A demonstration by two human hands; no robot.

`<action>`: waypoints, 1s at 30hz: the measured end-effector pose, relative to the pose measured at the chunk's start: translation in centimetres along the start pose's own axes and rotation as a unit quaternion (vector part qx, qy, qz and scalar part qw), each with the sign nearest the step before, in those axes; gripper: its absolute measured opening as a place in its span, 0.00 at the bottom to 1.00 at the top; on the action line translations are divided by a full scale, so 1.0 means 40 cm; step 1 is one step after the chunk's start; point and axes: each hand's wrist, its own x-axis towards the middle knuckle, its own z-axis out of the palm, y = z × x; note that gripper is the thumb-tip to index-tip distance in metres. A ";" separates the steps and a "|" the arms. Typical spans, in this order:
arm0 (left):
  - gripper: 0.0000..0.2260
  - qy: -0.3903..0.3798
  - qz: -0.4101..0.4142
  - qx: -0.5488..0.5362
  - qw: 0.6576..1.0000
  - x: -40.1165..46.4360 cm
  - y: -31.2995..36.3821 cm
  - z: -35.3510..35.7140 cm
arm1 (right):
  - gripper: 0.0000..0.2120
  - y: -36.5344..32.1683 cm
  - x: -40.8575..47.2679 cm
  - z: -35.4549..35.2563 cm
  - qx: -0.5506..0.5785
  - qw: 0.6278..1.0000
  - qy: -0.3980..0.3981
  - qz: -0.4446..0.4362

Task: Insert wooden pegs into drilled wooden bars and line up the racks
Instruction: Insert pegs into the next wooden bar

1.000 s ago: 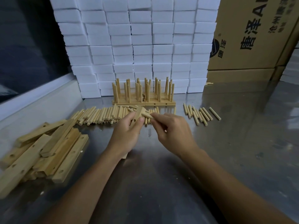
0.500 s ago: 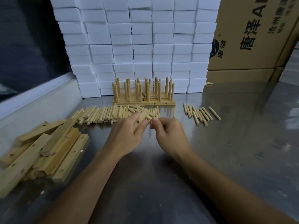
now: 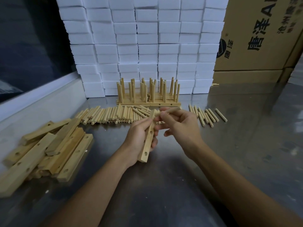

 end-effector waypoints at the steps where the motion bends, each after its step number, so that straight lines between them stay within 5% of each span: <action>1: 0.14 -0.004 -0.024 -0.032 0.999 0.002 -0.002 0.004 | 0.05 0.005 0.001 0.003 -0.018 1.000 0.001 -0.004; 7: 0.18 -0.016 -0.076 -0.142 0.987 0.017 -0.009 0.002 | 0.12 0.017 0.010 0.003 -0.025 1.000 -0.009 0.016; 10: 0.12 0.020 -0.071 -0.196 0.978 0.024 -0.008 -0.015 | 0.09 0.048 0.016 -0.007 -0.165 0.986 0.037 0.001; 13: 0.14 0.062 -0.062 -0.233 0.968 0.032 -0.010 -0.041 | 0.14 0.083 0.018 -0.023 -0.408 0.912 -0.016 -0.029; 17: 0.15 0.088 -0.053 -0.280 0.955 0.036 -0.013 -0.064 | 0.25 0.110 0.035 -0.010 -0.561 0.822 -0.093 -0.044; 22: 0.15 0.079 -0.048 -0.302 0.949 0.036 -0.016 -0.067 | 0.32 0.140 0.051 0.018 -0.621 0.766 -0.163 -0.012; 30: 0.18 0.084 -0.055 -0.308 0.946 0.040 -0.018 -0.066 | 0.28 0.125 0.048 0.015 -0.642 0.756 -0.123 -0.023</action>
